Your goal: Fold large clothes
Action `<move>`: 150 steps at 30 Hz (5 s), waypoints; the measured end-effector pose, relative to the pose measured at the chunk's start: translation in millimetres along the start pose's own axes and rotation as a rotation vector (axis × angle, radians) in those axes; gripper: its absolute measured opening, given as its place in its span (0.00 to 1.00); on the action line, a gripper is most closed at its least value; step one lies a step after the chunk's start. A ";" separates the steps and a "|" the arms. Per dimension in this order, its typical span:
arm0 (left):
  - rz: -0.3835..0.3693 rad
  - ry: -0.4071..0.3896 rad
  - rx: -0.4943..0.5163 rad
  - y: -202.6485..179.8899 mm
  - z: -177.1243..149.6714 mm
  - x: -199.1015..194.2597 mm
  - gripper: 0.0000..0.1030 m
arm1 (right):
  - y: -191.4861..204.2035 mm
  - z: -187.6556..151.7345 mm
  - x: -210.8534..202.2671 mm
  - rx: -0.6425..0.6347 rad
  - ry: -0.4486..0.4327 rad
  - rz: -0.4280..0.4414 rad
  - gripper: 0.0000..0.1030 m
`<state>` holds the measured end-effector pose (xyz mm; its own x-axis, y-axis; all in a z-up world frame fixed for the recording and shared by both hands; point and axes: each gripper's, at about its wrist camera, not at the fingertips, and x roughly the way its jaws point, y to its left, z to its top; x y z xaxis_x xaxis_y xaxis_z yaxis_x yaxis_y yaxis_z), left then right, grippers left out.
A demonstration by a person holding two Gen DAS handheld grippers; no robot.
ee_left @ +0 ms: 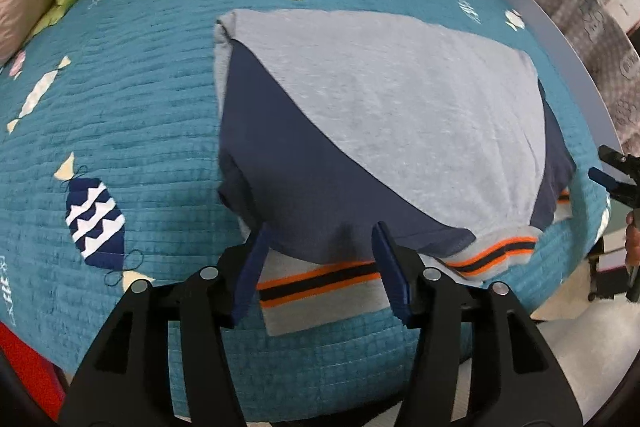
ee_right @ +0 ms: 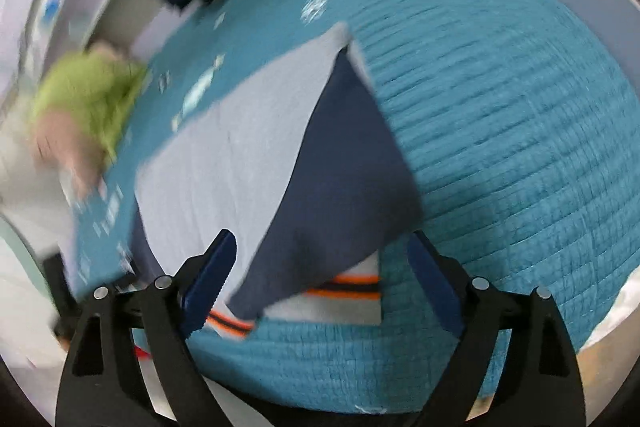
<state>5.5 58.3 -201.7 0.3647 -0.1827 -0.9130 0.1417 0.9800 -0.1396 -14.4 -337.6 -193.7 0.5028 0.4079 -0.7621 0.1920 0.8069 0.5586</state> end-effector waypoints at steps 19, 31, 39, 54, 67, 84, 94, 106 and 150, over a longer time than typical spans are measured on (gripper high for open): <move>0.058 0.003 -0.085 19.8 8.3 3.3 0.60 | -77.3 -14.3 50.8 0.486 0.156 0.464 0.41; 0.055 -0.019 -0.091 19.0 18.8 4.6 0.62 | -61.9 9.4 81.8 0.434 0.025 0.420 0.33; 0.035 -0.064 -0.079 3.8 38.4 1.0 0.63 | -43.7 13.5 81.1 0.380 0.052 0.392 0.23; -0.135 -0.110 0.034 -90.9 120.7 15.6 0.63 | -37.9 31.8 114.5 0.361 0.069 0.340 0.23; -0.065 -0.123 0.012 -90.0 134.2 18.0 0.62 | 26.1 24.6 86.1 0.121 -0.002 -0.086 0.17; 0.076 -0.043 0.005 -106.4 176.9 44.9 0.58 | 71.8 25.2 121.7 -0.027 0.007 -0.404 0.18; 0.067 0.082 -0.039 -112.8 216.3 85.7 0.47 | 85.6 24.4 129.4 -0.103 0.016 -0.497 0.19; 0.093 0.248 -0.062 -99.8 214.7 129.2 0.10 | 84.3 24.4 128.1 -0.116 0.016 -0.500 0.20; 0.045 0.294 -0.128 -94.7 206.9 154.3 0.05 | 73.0 18.8 119.6 -0.094 -0.006 -0.392 0.21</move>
<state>238.8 -79.0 -250.1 0.0837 -0.1268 -0.9884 0.0075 0.9919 -0.1267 75.6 -237.9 -237.9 0.4117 0.0586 -0.9094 0.2928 0.9365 0.1929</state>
